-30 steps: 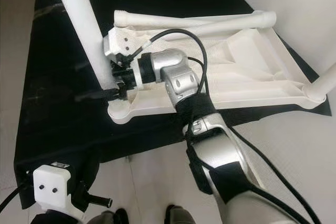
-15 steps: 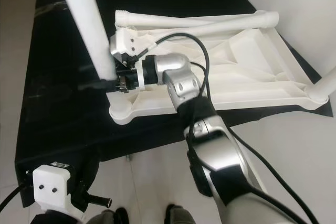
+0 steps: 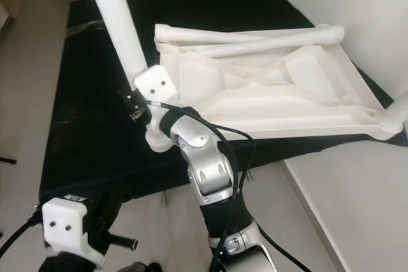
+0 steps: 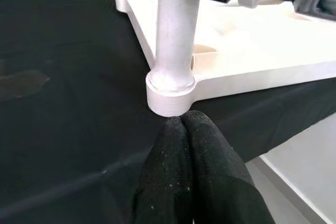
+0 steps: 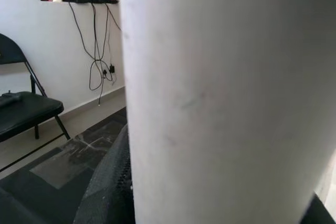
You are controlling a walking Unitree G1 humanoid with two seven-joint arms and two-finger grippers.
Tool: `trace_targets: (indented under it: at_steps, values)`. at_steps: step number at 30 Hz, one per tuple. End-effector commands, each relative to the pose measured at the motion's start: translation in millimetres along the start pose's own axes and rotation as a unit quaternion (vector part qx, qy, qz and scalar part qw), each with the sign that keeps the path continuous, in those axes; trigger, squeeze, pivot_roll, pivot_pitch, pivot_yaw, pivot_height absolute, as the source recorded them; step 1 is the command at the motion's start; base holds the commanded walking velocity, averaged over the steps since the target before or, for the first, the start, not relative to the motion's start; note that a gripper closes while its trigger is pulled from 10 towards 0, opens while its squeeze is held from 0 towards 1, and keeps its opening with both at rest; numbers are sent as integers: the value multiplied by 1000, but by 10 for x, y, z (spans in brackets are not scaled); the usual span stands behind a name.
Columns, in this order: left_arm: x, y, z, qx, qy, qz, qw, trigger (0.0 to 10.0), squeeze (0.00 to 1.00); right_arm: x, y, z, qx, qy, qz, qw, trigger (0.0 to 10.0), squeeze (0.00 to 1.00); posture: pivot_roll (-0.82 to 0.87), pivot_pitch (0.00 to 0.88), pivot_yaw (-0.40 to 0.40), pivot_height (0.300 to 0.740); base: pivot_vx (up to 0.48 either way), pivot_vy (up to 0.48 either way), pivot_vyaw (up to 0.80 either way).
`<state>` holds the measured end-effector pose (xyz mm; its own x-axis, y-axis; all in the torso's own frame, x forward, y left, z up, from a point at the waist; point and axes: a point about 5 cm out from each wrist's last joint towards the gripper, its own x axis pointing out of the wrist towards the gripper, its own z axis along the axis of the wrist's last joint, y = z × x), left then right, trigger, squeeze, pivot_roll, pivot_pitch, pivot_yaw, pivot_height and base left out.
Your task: Building children table
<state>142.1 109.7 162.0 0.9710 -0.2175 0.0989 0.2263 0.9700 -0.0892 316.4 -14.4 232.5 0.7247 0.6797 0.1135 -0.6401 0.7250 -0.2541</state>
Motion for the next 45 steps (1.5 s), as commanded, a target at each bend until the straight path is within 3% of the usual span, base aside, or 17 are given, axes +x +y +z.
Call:
trace_targets:
  at_steps: [1,2,3,4,5,8,9,12,19,20,21,28,29,30,31,41,45]
  values:
    - [-24,13,-60,-3,15,6,1000,10000,0,7,178,-371,33,89,14,995,3412,0,-28,222,-2,740,0,0,0]
    - [-24,13,-60,-3,15,6,1000,10000,0,7,178,-371,33,89,14,995,3412,0,-28,222,-2,740,0,0,0]
    - [-24,15,-61,-2,15,7,1000,10000,0,13,169,-321,42,76,27,996,10000,0,-29,221,-2,740,0,0,0]
    - [-24,13,-62,-2,15,7,1000,10000,0,16,141,-251,56,57,48,996,10000,0,-27,219,-3,740,0,0,0]
    - [-25,11,-64,-3,15,6,1000,10000,0,24,75,-157,73,28,80,994,10000,863,-28,219,-3,740,0,0,0]
    - [-24,7,-64,-3,16,5,1000,10000,0,24,27,-91,82,8,100,992,10000,863,-28,219,-2,740,0,0,0]
    - [-25,3,-65,-4,16,3,1000,10000,0,13,-43,-21,90,-10,135,987,10000,1000,-28,221,-5,740,0,0,0]
    - [-27,-9,-62,-6,17,1,1000,10000,0,5,-344,136,88,-47,210,973,10000,1000,-25,223,-9,740,0,0,0]
    - [-36,-15,-50,-4,16,3,1000,10000,0,-16,-501,210,40,-50,315,947,10000,918,-3,233,-12,740,0,0,0]
    - [-43,-14,-46,-3,16,4,1000,10000,0,-34,-513,224,35,-48,355,933,10000,204,-2,234,-10,740,0,0,0]
    - [-50,-14,-41,-3,16,4,1000,10000,0,-43,-522,232,39,-41,393,918,10000,0,0,238,-10,740,0,0,0]
    - [-85,-21,-29,-1,19,3,1000,10000,0,86,-546,294,40,-30,439,897,10000,0,15,248,-6,740,0,0,0]
    - [-97,-28,-23,-1,21,3,1000,10000,0,121,-557,324,44,-33,454,890,3294,0,23,257,-5,740,0,0,0]
    - [-97,-28,-23,-1,21,3,1000,10000,0,121,-557,324,44,-33,454,890,3294,0,23,257,-5,740,0,0,0]
    - [-100,-29,-21,-1,21,3,1000,10000,0,127,-561,332,45,-34,458,887,0,0,23,257,-5,740,0,0,0]
    - [-94,-39,-16,-2,21,5,1000,10000,0,49,-719,269,42,-19,477,878,0,0,32,266,-5,740,0,0,0]
    - [-82,-42,-16,-5,19,6,1000,10000,0,-138,-830,25,41,-5,411,911,0,0,13,269,-15,740,0,0,0]
